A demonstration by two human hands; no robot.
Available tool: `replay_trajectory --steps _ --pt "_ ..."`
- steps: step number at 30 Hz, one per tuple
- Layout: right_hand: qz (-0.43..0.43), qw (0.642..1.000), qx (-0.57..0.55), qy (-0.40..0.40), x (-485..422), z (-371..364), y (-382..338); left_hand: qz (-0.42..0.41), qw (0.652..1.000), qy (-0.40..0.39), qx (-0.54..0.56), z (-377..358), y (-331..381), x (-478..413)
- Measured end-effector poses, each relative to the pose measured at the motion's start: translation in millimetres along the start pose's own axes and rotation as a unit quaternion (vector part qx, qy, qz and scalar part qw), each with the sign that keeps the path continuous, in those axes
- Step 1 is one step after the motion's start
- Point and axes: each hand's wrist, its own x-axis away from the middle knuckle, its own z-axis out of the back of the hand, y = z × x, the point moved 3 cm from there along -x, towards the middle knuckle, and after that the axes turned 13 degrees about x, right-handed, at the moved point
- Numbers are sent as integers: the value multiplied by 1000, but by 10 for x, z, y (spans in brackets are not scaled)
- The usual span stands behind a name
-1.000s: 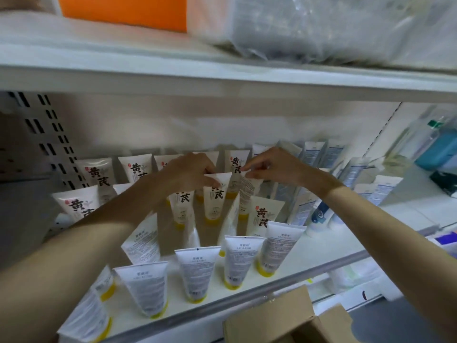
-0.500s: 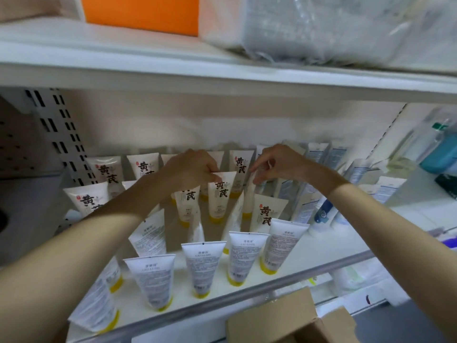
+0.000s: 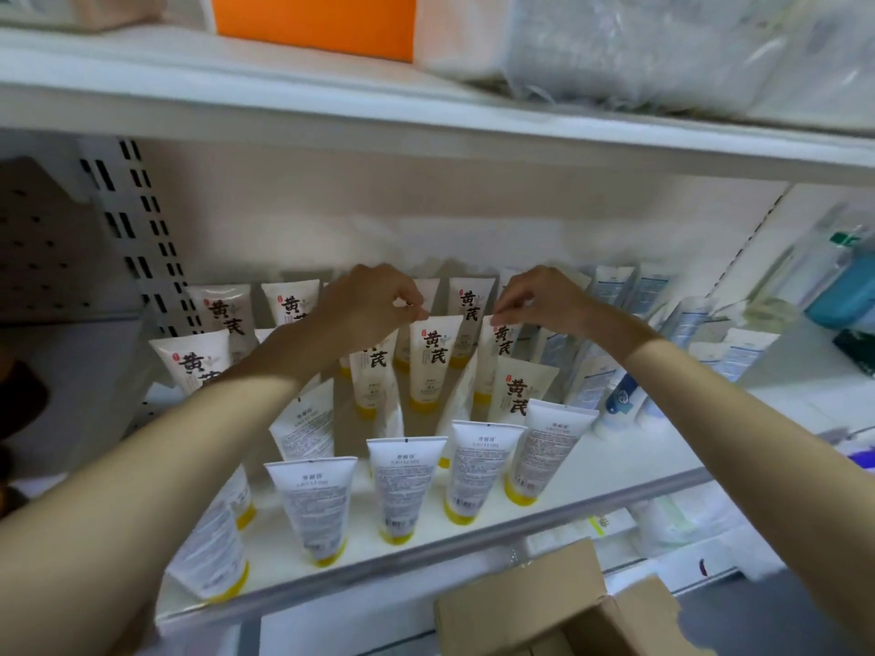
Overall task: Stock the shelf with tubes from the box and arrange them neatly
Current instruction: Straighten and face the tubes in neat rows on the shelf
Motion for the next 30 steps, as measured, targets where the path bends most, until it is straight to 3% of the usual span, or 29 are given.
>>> replay_trajectory --steps 13,21,30 --pt "-60 996 47 40 479 376 -192 -38 999 -7 12 328 280 475" --pt "-129 989 5 74 1130 417 -231 -20 999 -34 -6 201 480 754" --pt "-130 989 39 62 1356 445 -229 -30 999 -38 9 214 591 986"
